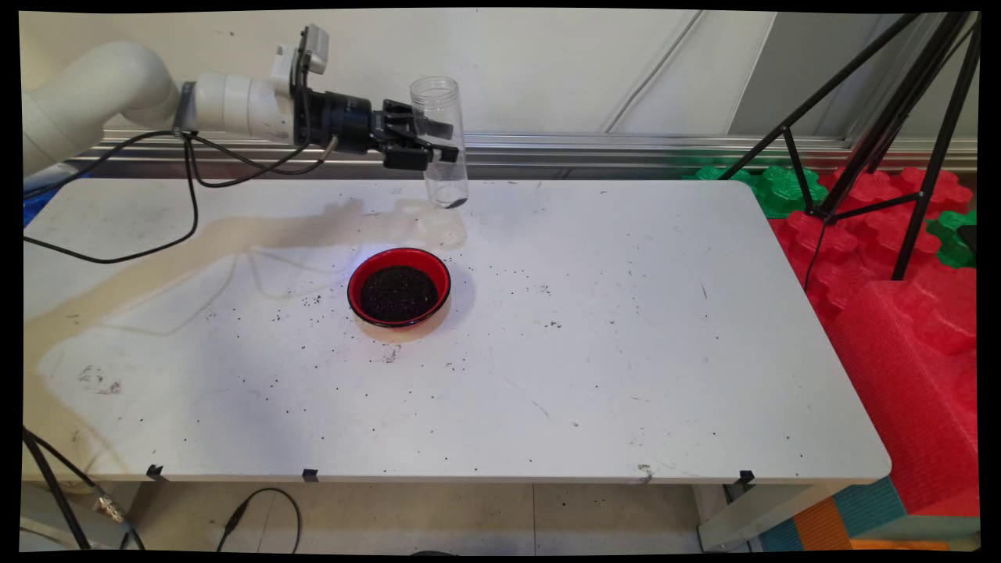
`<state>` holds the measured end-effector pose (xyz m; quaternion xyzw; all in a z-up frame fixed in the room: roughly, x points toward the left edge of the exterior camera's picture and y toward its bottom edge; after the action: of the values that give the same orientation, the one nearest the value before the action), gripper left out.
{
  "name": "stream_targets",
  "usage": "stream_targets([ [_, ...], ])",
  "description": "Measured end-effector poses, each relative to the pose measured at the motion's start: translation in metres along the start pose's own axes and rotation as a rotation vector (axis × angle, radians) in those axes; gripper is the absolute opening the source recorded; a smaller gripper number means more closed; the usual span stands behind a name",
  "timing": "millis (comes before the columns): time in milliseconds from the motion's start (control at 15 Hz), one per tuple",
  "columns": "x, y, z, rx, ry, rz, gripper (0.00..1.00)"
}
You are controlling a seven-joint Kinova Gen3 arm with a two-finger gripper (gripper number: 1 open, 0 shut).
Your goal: Place the picked object on the table
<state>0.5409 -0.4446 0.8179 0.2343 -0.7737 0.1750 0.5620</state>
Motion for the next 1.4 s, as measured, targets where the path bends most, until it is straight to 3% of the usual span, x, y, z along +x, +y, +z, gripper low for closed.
stream_targets([
  [733,-0.046,-0.020,0.043,0.026,-0.055,-0.133,0.00],
  [1400,-0.071,-0.024,0.061,0.034,-0.100,-0.180,0.00],
])
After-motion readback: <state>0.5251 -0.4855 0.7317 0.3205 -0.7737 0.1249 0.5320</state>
